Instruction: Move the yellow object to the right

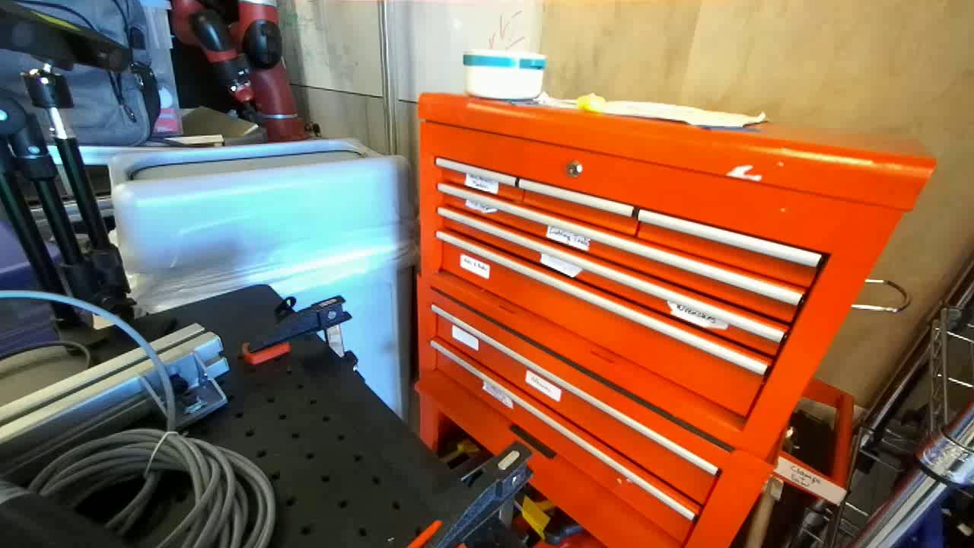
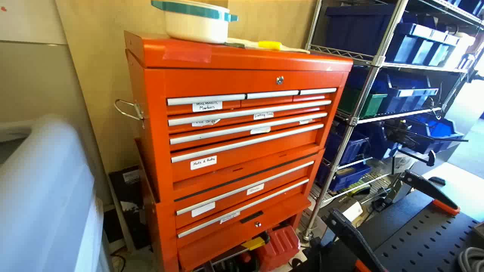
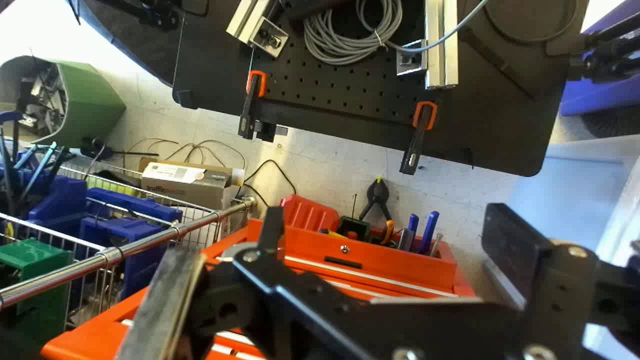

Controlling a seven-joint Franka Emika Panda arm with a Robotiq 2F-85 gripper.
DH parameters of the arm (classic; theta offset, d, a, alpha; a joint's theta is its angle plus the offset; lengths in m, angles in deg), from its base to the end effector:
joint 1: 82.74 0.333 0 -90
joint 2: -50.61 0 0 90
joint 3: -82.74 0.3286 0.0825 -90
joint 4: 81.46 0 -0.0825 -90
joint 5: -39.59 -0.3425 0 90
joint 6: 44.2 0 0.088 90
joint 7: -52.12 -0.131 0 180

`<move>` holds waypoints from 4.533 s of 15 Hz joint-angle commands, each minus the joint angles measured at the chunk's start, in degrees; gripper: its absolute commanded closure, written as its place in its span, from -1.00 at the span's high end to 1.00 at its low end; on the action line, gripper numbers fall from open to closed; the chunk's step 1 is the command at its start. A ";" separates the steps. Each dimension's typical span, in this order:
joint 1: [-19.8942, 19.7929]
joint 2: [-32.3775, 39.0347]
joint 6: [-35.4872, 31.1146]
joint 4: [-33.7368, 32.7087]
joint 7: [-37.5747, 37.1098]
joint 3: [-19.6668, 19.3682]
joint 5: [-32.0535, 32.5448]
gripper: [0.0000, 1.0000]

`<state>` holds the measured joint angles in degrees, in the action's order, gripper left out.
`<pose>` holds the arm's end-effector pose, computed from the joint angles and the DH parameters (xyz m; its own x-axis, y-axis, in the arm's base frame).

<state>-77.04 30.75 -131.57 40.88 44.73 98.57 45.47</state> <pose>0.3463 0.1345 0.5239 0.9508 0.1914 -0.2437 0.2474 -0.9425 0.2247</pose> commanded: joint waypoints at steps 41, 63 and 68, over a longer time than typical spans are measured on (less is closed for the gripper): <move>-2.01 44.99 -38.14 -25.81 16.01 -11.10 7.11 1.00; -1.11 45.34 -39.00 -27.10 22.85 -11.96 8.84 -0.95; -2.25 45.20 -41.44 -27.38 17.64 -15.79 12.38 -0.95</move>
<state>-78.85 76.42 -171.09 13.46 65.30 85.23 55.76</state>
